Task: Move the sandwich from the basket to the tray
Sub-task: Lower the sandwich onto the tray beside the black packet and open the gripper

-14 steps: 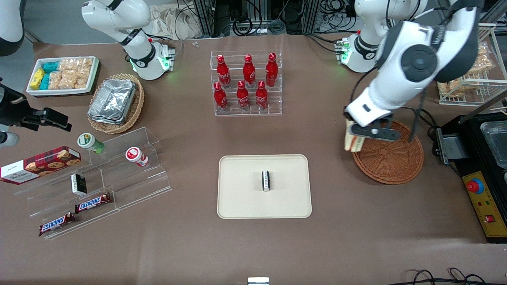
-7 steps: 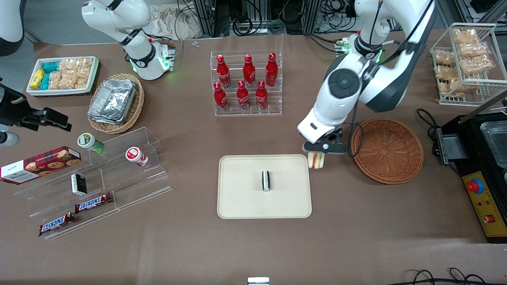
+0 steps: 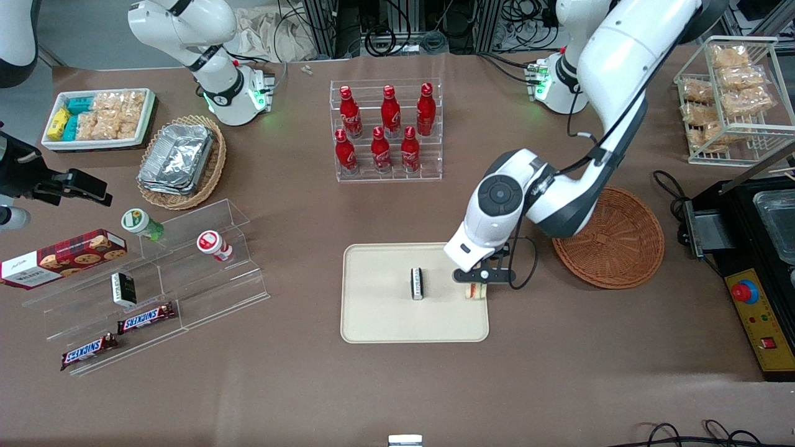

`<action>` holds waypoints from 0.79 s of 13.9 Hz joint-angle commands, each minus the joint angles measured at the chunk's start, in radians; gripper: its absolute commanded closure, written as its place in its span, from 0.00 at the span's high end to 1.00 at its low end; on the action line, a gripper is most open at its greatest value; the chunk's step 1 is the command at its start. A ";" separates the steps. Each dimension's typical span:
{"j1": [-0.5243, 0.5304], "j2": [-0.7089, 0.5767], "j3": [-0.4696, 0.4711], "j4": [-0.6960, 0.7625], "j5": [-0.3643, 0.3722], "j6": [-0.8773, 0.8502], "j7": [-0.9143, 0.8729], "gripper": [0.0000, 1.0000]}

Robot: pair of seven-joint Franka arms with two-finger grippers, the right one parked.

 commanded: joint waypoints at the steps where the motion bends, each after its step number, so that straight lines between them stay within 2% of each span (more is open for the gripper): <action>1: -0.007 0.057 -0.010 0.039 0.035 0.008 -0.020 0.00; 9: -0.021 0.126 -0.009 0.056 0.101 0.039 -0.020 0.00; 11: -0.018 0.137 -0.009 0.060 0.137 0.039 -0.020 0.00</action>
